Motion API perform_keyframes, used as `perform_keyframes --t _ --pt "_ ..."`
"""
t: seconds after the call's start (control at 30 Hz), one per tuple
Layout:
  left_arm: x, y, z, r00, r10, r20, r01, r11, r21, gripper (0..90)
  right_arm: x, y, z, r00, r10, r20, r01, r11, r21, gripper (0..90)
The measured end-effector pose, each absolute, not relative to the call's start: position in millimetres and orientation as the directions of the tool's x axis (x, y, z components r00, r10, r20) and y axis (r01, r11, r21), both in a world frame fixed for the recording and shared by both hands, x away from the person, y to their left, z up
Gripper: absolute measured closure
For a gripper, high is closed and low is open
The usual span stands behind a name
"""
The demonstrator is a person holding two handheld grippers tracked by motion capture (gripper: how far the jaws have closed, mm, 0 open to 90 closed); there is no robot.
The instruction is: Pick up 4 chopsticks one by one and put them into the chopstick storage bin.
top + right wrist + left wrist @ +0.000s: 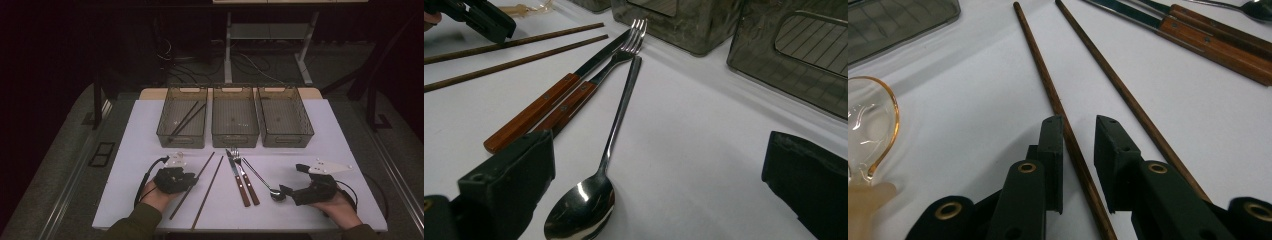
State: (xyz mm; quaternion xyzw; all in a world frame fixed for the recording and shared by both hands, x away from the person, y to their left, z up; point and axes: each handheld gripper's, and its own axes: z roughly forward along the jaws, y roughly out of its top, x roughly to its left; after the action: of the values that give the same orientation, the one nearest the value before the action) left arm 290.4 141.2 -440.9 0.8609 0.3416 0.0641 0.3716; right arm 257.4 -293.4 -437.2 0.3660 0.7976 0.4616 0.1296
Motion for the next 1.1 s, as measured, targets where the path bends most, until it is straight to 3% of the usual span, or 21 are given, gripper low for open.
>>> perform_keyframes --t 0.93,1.1 --pt "291.1 133.8 -440.6 0.768 0.640 -0.039 0.506 -0.568 0.649 81.9 257.2 -293.6 -437.1 -0.700 0.702 0.130 0.462 0.307 0.832 0.8" --pt "291.1 137.2 -438.6 0.745 0.666 0.031 0.503 -0.592 0.630 82.9 257.0 -293.7 -436.9 -0.699 0.703 0.130 0.462 0.306 0.832 0.8"
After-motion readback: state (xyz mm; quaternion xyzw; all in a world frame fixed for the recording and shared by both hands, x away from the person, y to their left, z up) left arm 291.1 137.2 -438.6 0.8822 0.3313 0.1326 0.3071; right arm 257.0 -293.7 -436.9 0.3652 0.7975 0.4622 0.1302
